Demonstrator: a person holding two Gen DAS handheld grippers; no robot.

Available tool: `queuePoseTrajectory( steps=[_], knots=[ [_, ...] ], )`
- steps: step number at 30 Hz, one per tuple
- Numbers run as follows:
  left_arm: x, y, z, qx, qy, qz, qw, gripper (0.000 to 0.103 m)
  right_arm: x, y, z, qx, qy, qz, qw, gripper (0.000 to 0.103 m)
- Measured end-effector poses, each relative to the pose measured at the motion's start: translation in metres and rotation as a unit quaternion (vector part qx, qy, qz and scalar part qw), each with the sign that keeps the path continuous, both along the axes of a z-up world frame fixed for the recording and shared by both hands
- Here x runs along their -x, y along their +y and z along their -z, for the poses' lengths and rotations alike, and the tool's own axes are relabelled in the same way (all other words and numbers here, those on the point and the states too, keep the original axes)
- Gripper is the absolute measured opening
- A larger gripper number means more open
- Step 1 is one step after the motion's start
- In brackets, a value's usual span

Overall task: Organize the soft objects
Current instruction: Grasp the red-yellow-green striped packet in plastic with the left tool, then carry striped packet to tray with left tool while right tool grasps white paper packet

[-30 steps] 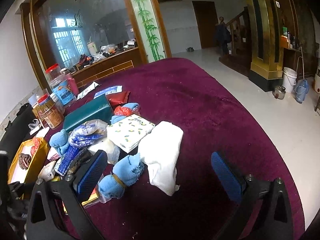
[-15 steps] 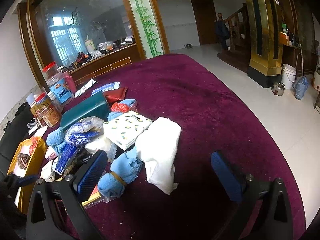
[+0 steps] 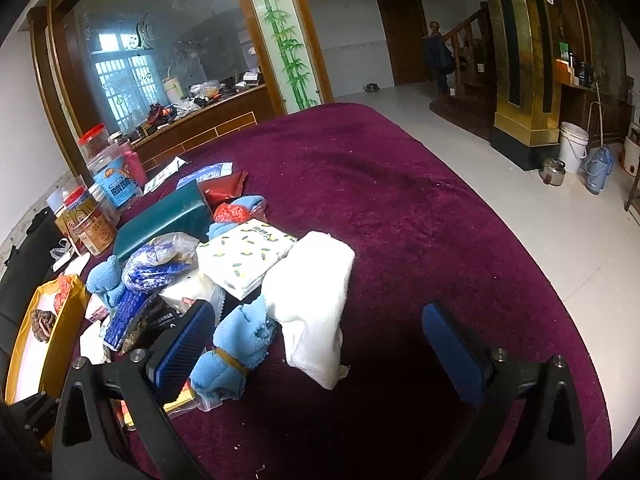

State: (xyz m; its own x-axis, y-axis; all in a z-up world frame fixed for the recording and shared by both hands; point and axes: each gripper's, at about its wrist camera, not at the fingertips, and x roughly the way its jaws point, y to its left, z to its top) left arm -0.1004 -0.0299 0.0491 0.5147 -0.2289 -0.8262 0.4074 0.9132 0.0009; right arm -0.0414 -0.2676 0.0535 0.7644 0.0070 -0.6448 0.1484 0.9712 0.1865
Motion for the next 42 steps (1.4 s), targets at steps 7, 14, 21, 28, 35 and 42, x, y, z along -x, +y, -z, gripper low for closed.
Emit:
queuePoseTrajectory(
  steps=[7,14,21,28,35,42],
  knots=[
    [0.004,0.027,-0.002,0.104,0.023,-0.052,0.9930,0.036,0.000,-0.005,0.003,0.005,0.005,0.024,1.000,0.103],
    [0.061,0.117,-0.041,0.210,-0.019,-0.104,0.9719,0.036,0.009,0.004,-0.008,0.014,-0.005,0.020,1.000,0.103],
    [0.083,0.204,-0.050,0.232,-0.057,-0.157,0.9583,0.036,0.022,0.137,-0.056,-0.011,0.023,-0.267,0.963,0.103],
    [0.087,0.240,-0.029,0.267,-0.052,-0.195,0.9423,0.036,-0.039,0.260,-0.009,0.065,0.127,-0.373,0.917,0.094],
    [0.115,0.298,-0.028,0.264,-0.071,-0.256,0.9271,0.036,-0.056,0.276,0.025,0.152,0.153,-0.342,0.915,0.044],
    [0.086,0.322,-0.015,0.277,-0.034,-0.277,0.9193,0.036,-0.046,0.275,-0.016,0.109,0.127,-0.347,0.923,0.035]
  ],
)
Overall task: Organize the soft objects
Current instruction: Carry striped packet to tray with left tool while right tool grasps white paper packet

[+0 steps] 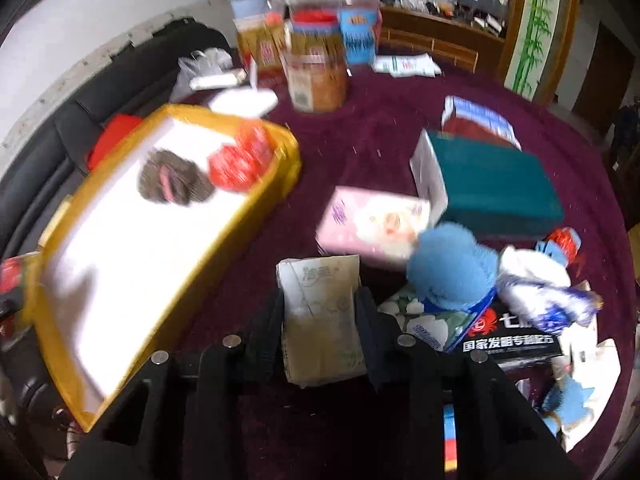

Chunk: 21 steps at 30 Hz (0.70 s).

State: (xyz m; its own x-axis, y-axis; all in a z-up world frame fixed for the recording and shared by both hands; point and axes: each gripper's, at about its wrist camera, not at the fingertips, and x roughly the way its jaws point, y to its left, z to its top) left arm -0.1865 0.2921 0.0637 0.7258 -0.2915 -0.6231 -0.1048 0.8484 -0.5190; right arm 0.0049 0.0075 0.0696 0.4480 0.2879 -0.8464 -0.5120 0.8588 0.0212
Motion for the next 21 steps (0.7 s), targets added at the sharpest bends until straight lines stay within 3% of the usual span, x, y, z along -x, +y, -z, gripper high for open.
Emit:
queuePoseTrajectory(
  steps=[5,8,11,15,18,21],
  knots=[
    [-0.046,-0.003,-0.010,-0.018,0.018,0.013,0.9996,0.036,0.004,0.008,-0.025,-0.043,-0.006,-0.008,0.999,0.035],
    [-0.091,0.000,-0.016,-0.041,0.031,0.011,0.9986,0.036,-0.002,0.021,-0.035,-0.092,0.022,-0.021,0.995,0.035],
    [-0.134,0.008,-0.012,-0.045,0.056,0.007,0.9974,0.037,0.002,0.046,-0.036,-0.104,0.039,-0.040,0.993,0.035],
    [-0.187,0.018,0.007,-0.048,0.080,-0.013,0.9956,0.042,-0.001,0.086,-0.024,-0.086,0.053,-0.061,0.993,0.035],
    [-0.214,0.026,0.021,-0.063,0.097,-0.044,0.9922,0.049,-0.006,0.113,-0.003,-0.043,0.058,-0.065,0.995,0.035],
    [-0.215,0.033,0.026,-0.043,0.106,-0.060,0.9917,0.057,-0.019,0.128,0.016,-0.012,0.061,-0.052,0.997,0.035]
  ],
)
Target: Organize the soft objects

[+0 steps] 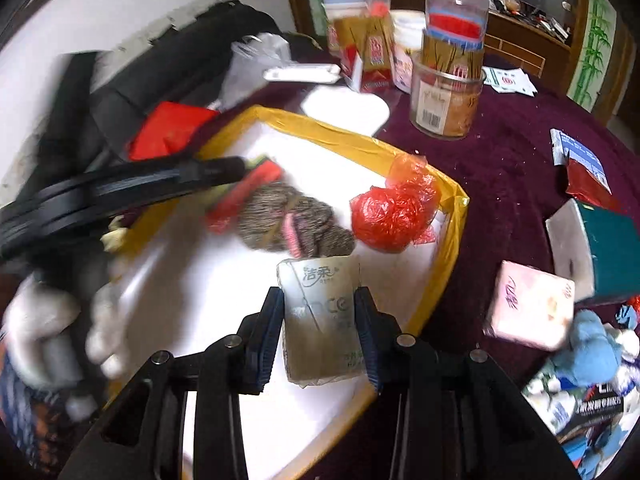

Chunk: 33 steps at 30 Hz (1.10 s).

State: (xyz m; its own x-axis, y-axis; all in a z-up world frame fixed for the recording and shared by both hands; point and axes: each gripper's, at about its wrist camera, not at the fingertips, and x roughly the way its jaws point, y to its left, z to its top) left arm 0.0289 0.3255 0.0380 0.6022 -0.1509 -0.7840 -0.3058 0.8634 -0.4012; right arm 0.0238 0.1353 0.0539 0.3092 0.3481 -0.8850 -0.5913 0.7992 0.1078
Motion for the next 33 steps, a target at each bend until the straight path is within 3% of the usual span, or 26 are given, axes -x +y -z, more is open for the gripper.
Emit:
queuePoseTrajectory(
  steps=[3,5,11,13,14,15,16,18,19,23,28,30,33],
  knots=[
    [0.016,-0.001,-0.007,0.000,-0.019,0.000,0.9998,0.059,-0.018,0.010,0.016,0.030,-0.013,0.023,0.999,0.037],
    [0.029,-0.002,-0.014,-0.006,-0.029,-0.002,0.9996,0.061,-0.033,0.009,0.022,0.019,-0.014,0.041,0.999,0.040],
    [0.065,-0.008,-0.028,0.015,-0.057,-0.001,0.9983,0.069,-0.023,-0.032,-0.022,-0.059,-0.043,0.070,0.995,0.056],
    [0.074,-0.016,-0.032,0.006,-0.060,0.005,0.9981,0.069,0.004,-0.067,-0.057,-0.072,-0.116,0.080,0.987,0.059],
    [0.077,-0.021,-0.033,0.002,-0.061,0.009,0.9981,0.069,0.021,-0.085,-0.071,-0.070,-0.161,0.087,0.981,0.070],
    [0.081,-0.027,-0.034,0.000,-0.064,0.016,0.9978,0.069,0.038,-0.105,-0.083,-0.069,-0.206,0.100,0.971,0.092],
    [0.086,-0.037,-0.035,-0.004,-0.068,0.025,0.9974,0.069,0.054,-0.123,-0.092,-0.071,-0.240,0.114,0.961,0.102],
    [0.094,-0.059,-0.041,-0.011,-0.076,0.047,0.9959,0.071,0.081,-0.171,-0.099,-0.083,-0.303,0.147,0.938,0.103],
    [0.097,-0.068,-0.044,-0.013,-0.081,0.058,0.9949,0.074,0.084,-0.192,-0.097,-0.082,-0.309,0.155,0.935,0.103],
    [0.104,-0.127,-0.057,-0.035,-0.095,0.123,0.9872,0.076,0.070,-0.268,-0.072,-0.040,-0.263,0.240,0.933,0.103],
    [0.103,-0.199,-0.051,-0.019,-0.079,0.191,0.9781,0.076,0.055,-0.374,-0.023,-0.084,-0.189,0.369,0.906,0.103],
    [0.098,-0.222,-0.043,-0.019,-0.063,0.204,0.9767,0.076,0.057,-0.395,-0.008,-0.103,-0.183,0.390,0.896,0.103],
    [0.088,-0.250,-0.031,-0.011,-0.039,0.213,0.9763,0.076,0.058,-0.408,0.006,-0.113,-0.168,0.404,0.892,0.103]
  ],
)
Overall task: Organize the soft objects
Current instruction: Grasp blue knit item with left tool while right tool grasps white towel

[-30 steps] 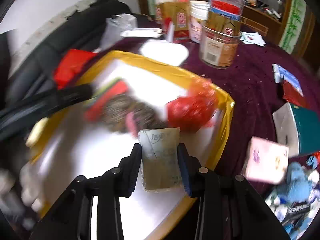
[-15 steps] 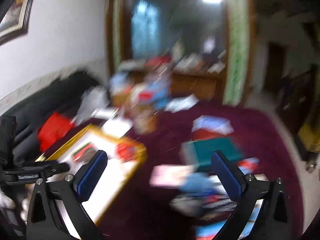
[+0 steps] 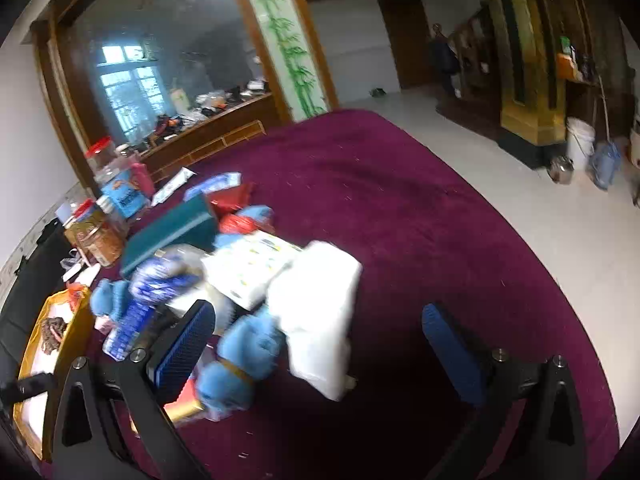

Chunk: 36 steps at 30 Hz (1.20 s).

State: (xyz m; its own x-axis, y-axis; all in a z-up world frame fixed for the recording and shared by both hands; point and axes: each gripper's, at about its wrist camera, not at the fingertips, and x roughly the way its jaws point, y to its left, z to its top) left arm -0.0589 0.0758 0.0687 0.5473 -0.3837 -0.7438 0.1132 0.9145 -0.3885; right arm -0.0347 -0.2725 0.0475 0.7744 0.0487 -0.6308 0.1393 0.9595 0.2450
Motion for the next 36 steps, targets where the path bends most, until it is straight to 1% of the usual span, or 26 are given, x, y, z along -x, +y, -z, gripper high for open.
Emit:
queuePoseTrajectory(
  steps=[2,4,8,12,15,16,17,18,19,21,22,26,30,35,36],
  knots=[
    [-0.010,-0.012,0.003,0.007,0.008,-0.005,0.9999,0.076,0.000,-0.001,-0.001,-0.023,-0.006,-0.007,1.000,0.103],
    [-0.021,-0.021,0.002,0.005,0.002,-0.017,0.9998,0.076,-0.003,0.004,0.002,-0.014,0.002,-0.017,1.000,0.103],
    [-0.050,-0.033,-0.005,-0.017,-0.026,-0.048,0.9983,0.076,-0.001,0.005,0.002,-0.008,0.007,-0.028,1.000,0.103],
    [-0.081,-0.052,-0.003,-0.064,-0.050,-0.056,0.9951,0.076,0.002,-0.003,0.001,-0.017,0.007,-0.023,1.000,0.103],
    [-0.101,-0.066,0.009,-0.093,-0.041,-0.043,0.9939,0.076,0.001,-0.006,0.004,-0.021,0.016,-0.020,0.999,0.103],
    [-0.106,-0.070,0.013,-0.100,-0.036,-0.038,0.9936,0.073,0.001,-0.006,0.004,-0.021,0.018,-0.019,0.999,0.103],
    [-0.109,-0.073,0.019,-0.107,-0.028,-0.034,0.9933,0.053,0.000,-0.006,0.004,-0.020,0.019,-0.019,0.999,0.103],
    [-0.112,-0.075,0.025,-0.111,-0.018,-0.029,0.9932,0.042,0.000,-0.007,0.005,-0.020,0.019,-0.019,0.999,0.103],
    [-0.113,-0.074,0.028,-0.108,-0.013,-0.026,0.9937,0.038,0.000,-0.007,0.005,-0.019,0.020,-0.019,0.999,0.103],
    [-0.112,-0.069,0.029,-0.080,-0.006,-0.016,0.9967,0.037,-0.001,-0.006,0.006,-0.018,0.025,-0.020,0.999,0.103],
    [-0.111,-0.066,0.027,-0.072,-0.003,-0.020,0.9972,0.037,-0.002,-0.006,0.007,-0.019,0.027,-0.020,0.999,0.103],
    [-0.093,-0.054,0.008,-0.049,-0.027,-0.019,0.9982,0.037,-0.002,-0.008,0.008,-0.023,0.031,-0.017,0.999,0.103],
    [-0.058,-0.041,-0.013,-0.017,-0.048,-0.008,0.9987,0.037,-0.002,-0.011,0.010,-0.031,0.036,-0.013,0.999,0.103],
    [0.005,-0.018,-0.031,0.032,-0.061,0.005,0.9976,0.037,-0.002,-0.014,0.011,-0.033,0.039,-0.010,0.999,0.103],
    [0.015,-0.015,-0.033,0.036,-0.065,0.004,0.9972,0.037,-0.002,-0.015,0.011,-0.034,0.040,-0.008,0.999,0.103]
  ],
)
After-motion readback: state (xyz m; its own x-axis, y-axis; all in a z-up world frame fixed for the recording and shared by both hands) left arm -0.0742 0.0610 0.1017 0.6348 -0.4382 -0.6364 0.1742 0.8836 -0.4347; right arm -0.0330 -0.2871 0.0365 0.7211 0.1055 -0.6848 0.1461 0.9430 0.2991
